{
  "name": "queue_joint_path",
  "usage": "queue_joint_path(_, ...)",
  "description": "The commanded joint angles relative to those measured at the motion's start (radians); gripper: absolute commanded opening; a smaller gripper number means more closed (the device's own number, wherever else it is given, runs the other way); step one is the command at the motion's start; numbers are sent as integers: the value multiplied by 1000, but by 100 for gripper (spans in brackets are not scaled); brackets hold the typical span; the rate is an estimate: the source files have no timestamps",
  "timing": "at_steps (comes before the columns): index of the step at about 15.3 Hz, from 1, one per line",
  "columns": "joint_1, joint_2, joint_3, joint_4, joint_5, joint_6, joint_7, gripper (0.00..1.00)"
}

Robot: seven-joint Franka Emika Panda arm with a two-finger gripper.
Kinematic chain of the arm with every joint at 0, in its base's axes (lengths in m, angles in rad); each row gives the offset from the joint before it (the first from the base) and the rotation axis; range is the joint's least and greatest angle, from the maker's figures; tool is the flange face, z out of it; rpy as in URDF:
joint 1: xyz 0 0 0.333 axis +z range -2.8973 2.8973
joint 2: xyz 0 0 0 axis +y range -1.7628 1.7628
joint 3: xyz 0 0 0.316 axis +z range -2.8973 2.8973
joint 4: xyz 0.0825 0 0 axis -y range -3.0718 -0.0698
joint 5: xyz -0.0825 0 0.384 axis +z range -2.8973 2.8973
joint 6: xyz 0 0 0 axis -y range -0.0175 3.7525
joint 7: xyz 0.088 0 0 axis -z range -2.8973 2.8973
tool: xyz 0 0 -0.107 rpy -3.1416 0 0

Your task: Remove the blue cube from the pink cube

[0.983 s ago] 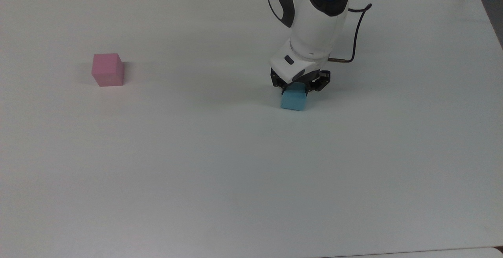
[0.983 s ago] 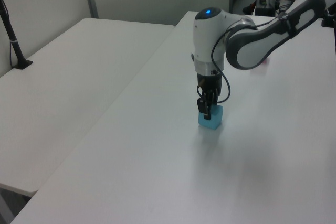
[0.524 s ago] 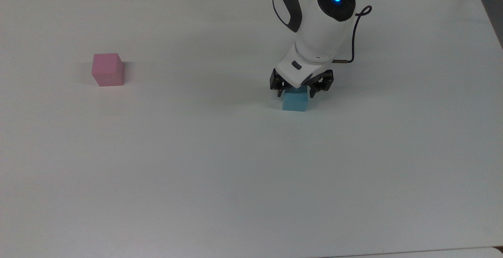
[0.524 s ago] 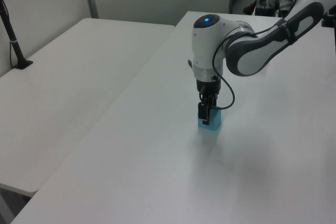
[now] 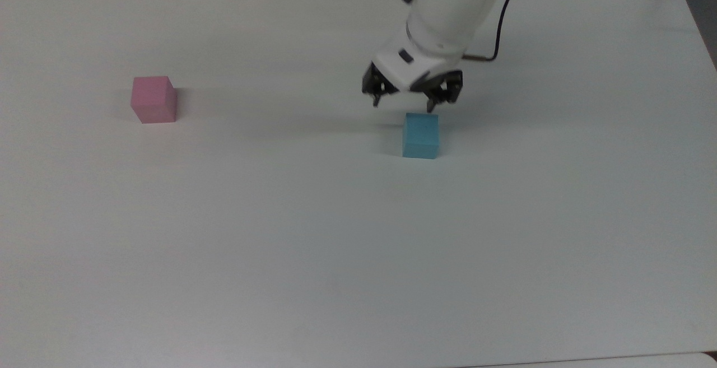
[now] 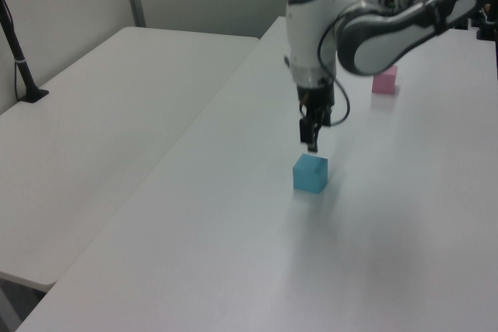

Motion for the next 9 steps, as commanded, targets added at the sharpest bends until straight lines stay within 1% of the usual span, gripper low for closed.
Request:
queue_joint_path(1, -59, -194, -2, -31, 54, -156, 13, 100)
queue_joint_path(3, -109, -279, -10, -33, 89, -210, -37, 100)
queue_joint_path(5, -170, -340, -22, -31, 113, -262, -106, 100)
queue_joint_path(6, -192, -363, -42, -31, 135, -265, -135, 100)
queue_joint_path(8, -189, -402, -134, -33, 149, -273, -233, 100)
queue_joint_path(9, -186, -411, -171, -31, 150, -288, -293, 100)
